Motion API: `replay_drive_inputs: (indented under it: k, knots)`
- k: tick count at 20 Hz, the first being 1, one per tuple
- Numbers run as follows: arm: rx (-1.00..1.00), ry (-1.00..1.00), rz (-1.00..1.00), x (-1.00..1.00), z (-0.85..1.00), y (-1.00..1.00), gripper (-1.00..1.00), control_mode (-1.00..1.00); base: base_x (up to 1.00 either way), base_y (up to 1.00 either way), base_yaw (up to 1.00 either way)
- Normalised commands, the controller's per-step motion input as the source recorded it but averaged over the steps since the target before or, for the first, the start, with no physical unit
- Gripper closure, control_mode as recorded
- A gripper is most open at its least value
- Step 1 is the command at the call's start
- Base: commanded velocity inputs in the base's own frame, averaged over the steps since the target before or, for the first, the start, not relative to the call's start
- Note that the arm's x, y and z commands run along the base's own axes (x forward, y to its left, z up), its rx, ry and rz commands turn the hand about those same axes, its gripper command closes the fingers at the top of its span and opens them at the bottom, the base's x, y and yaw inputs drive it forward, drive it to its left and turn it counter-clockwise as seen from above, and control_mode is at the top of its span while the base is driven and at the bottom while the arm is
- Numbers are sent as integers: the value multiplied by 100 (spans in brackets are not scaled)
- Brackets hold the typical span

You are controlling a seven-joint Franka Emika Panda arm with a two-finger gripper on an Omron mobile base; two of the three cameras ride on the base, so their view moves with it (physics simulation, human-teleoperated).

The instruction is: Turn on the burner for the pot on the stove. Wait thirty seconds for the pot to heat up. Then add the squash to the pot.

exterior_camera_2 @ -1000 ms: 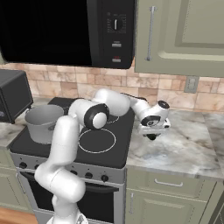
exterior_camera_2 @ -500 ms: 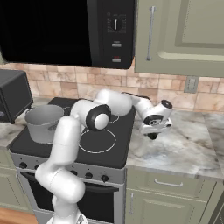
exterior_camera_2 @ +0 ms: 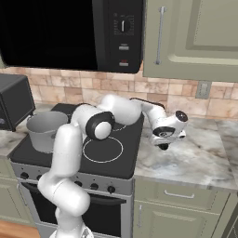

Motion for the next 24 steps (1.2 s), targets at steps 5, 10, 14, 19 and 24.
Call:
replay_drive_inputs:
  k: [5, 10, 14, 19, 24]
  knots:
    - [10, -38, 0, -65, 3, 0, 100, -100, 0, 0, 0]
    - [13, -30, 0, -43, 29, 0, 100, -100, 0, 0, 0]
    - [12, -18, 0, -37, 55, 0, 100, -100, 0, 0, 0]
    - [9, -14, 0, -33, 68, 0, 100, -100, 0, 0, 0]
    - [6, -13, 0, -25, 71, 0, 100, -100, 0, 0, 0]
